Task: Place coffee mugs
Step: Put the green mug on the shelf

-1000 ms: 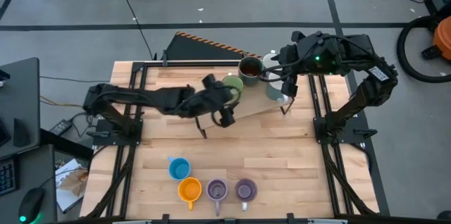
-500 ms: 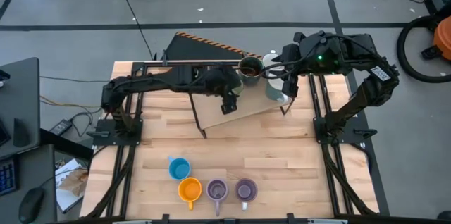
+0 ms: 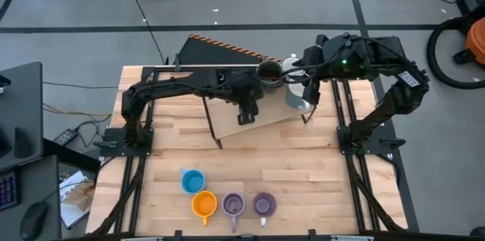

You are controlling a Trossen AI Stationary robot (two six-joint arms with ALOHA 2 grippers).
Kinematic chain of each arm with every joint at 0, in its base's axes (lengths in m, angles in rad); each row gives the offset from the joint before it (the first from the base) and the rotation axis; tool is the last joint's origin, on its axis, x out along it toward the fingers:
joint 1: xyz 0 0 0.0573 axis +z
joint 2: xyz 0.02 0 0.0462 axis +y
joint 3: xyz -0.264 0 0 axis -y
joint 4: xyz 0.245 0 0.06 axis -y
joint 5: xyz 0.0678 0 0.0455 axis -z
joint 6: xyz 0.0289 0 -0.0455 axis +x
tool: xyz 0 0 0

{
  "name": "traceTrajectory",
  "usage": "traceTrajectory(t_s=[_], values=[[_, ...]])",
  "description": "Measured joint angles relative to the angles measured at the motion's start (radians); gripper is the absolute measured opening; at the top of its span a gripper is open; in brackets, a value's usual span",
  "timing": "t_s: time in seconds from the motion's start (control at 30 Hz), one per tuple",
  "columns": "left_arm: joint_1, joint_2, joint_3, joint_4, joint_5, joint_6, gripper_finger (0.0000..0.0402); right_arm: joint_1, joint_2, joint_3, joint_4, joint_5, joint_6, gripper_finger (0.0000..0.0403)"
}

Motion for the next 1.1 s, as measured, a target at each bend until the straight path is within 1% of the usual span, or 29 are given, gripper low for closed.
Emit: traceTrajectory(t_s=[0.07,0.13,0.2,0.37,0.57,0.97,1.1], values=[[0.0,0.002,-0.001,-0.02,-0.011,0.023,0.0194,0.002,0.0,0.0,-0.002,0.001,0.003,0.0185],[0.0,0.008,0.002,0.001,-0.036,0.05,0.0185,0.003,0.0,0.0,-0.002,0.002,0.003,0.0185],[0.002,0.012,-0.001,-0.023,-0.049,0.072,0.0175,0.003,0.0,0.0,0.0,0.002,0.005,0.0185],[0.018,0.019,0.0,-0.018,-0.011,0.084,0.0146,0.004,0.0,0.0,-0.001,0.003,0.015,0.0185],[0.043,0.019,0.0,-0.019,-0.007,0.085,0.0119,0.004,0.0,0.0,0.0,0.002,0.019,0.0185],[0.076,0.019,0.0,-0.029,-0.01,0.154,0.0111,0.004,0.0,0.0,0.002,0.001,0.023,0.0185],[0.077,0.019,0.0,-0.029,-0.037,0.18,0.0111,0.003,0.0,0.0,0.003,0.001,0.023,0.0185]])
